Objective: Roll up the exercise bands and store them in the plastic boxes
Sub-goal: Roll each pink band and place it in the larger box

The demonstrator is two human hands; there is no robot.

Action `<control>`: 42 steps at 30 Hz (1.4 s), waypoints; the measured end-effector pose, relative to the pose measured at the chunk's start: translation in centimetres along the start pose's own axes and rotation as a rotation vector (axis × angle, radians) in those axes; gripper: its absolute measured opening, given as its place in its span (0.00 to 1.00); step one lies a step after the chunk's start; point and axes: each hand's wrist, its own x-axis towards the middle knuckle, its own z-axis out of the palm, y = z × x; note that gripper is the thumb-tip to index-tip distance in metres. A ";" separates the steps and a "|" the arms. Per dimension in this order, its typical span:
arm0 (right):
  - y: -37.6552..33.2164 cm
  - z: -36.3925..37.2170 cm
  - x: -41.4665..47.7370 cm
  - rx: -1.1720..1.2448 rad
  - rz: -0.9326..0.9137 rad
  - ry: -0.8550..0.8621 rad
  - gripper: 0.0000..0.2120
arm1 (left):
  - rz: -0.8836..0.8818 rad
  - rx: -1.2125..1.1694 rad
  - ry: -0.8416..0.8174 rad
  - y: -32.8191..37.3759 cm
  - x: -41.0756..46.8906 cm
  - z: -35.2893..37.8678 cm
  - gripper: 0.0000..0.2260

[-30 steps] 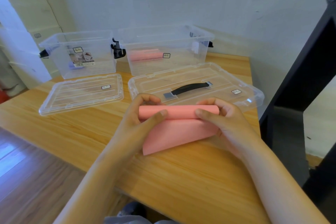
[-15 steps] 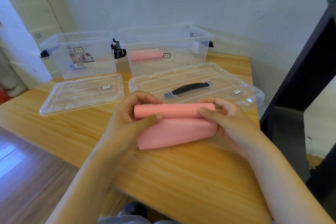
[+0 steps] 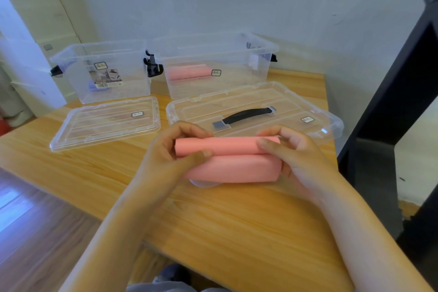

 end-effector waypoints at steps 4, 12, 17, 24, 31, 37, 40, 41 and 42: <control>-0.1 0.0 0.1 -0.014 -0.084 0.033 0.11 | -0.100 -0.017 -0.001 -0.3 -0.1 0.2 0.16; 0.0 -0.2 0.0 0.021 -0.060 -0.050 0.18 | -0.009 0.050 0.034 0.0 0.0 0.2 0.12; 0.1 0.3 0.1 0.022 -0.022 0.006 0.14 | 0.007 0.039 0.040 0.0 0.0 0.2 0.12; -0.3 0.4 0.0 0.040 -0.159 -0.038 0.18 | -0.148 0.034 0.053 0.1 -0.1 0.5 0.11; 0.1 -0.1 0.1 0.010 -0.046 -0.112 0.17 | -0.031 0.006 0.045 0.4 -0.4 0.5 0.11; 0.1 0.1 0.1 0.023 -0.103 -0.048 0.12 | -0.113 -0.010 0.062 0.0 -0.2 0.4 0.15; 0.0 0.3 0.1 0.047 -0.141 -0.060 0.13 | -0.185 -0.072 0.028 0.0 -0.2 0.5 0.16; -0.1 0.4 0.1 0.054 -0.143 -0.067 0.13 | -0.185 -0.070 0.029 0.0 -0.1 0.4 0.16; -0.1 0.4 0.1 0.053 -0.142 -0.073 0.13 | -0.175 -0.059 0.037 0.0 -0.1 0.4 0.16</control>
